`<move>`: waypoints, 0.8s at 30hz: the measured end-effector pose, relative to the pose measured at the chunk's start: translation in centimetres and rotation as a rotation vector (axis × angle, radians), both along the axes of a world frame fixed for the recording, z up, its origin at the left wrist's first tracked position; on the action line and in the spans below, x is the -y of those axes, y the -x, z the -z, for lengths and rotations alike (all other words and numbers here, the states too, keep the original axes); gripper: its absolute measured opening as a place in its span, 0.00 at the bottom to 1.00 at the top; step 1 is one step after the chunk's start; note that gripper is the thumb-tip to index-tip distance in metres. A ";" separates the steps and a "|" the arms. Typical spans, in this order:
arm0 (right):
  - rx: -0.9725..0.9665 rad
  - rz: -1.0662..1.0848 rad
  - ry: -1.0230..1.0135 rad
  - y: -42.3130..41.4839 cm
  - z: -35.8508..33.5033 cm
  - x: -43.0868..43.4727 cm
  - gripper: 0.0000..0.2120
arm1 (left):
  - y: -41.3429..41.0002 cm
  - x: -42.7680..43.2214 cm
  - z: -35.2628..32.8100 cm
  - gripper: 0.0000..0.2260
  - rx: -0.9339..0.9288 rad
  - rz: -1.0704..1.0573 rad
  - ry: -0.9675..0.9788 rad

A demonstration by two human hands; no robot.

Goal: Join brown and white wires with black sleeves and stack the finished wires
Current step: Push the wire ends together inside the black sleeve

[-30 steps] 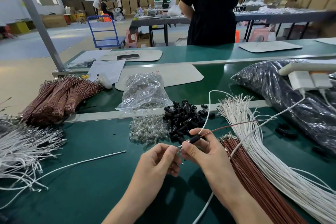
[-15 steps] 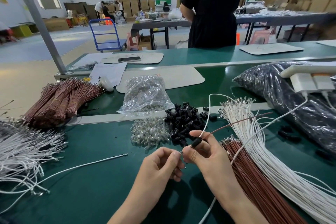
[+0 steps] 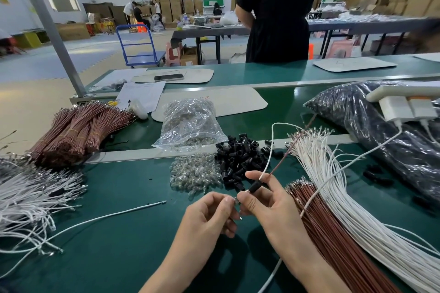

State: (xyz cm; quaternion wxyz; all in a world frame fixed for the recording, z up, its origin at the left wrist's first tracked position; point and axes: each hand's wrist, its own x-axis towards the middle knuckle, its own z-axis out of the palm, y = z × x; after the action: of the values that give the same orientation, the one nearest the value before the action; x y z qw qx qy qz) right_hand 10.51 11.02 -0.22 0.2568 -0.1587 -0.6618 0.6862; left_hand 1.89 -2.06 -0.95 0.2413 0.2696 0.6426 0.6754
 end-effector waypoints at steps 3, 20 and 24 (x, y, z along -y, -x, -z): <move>-0.007 0.000 0.009 0.1 0.0 0.0 0.16 | 0.0 0.1 -0.1 0.14 0.004 0.007 -0.013; -0.019 -0.001 0.132 0.0 -0.4 0.0 0.22 | 0.0 0.0 -0.1 0.11 -0.003 0.016 0.012; -0.035 -0.023 0.184 0.0 -0.4 0.1 0.22 | -0.1 0.1 -0.2 0.09 -0.052 -0.012 0.015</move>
State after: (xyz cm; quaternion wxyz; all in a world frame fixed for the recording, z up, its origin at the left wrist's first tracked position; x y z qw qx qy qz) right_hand 10.47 10.91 0.20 0.2449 -0.1622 -0.5930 0.7497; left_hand 2.00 -2.18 -0.78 0.2226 0.2815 0.6553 0.6647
